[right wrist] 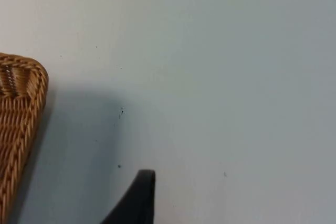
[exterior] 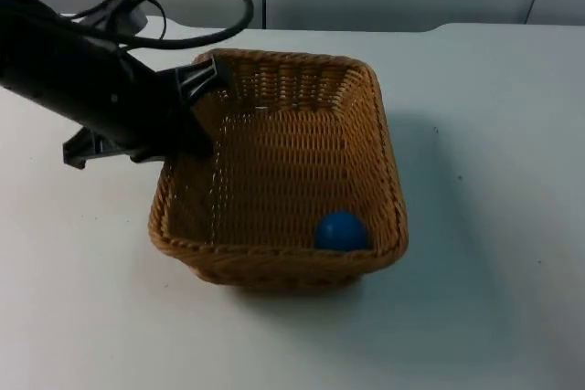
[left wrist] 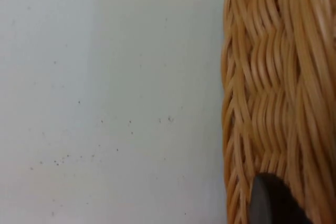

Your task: Pick up the basket with the left hand and place the ball into the basket with the right hand.

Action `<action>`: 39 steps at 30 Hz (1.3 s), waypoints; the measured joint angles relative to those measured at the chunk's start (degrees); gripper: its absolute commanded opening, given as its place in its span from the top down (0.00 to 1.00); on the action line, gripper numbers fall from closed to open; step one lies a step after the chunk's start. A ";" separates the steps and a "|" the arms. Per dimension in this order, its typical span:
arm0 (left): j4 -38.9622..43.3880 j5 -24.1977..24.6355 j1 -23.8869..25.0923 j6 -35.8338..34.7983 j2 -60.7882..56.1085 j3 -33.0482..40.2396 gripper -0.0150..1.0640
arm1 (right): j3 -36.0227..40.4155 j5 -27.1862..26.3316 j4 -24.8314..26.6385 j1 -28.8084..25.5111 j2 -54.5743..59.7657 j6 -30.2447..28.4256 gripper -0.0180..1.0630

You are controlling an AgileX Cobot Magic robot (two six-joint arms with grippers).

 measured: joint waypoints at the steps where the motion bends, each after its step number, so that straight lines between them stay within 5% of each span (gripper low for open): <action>1: -1.01 -0.43 -0.23 1.59 0.13 0.00 0.99 | 0.00 0.12 -0.09 0.00 0.00 0.00 0.05; 14: -6.99 -2.36 -0.80 11.20 0.13 0.00 0.99 | 0.00 0.23 -2.51 0.00 0.00 1.40 0.05; 39: -9.11 -4.08 -0.80 11.92 0.19 0.00 0.99 | 0.00 -0.12 -4.30 0.00 0.00 2.54 0.05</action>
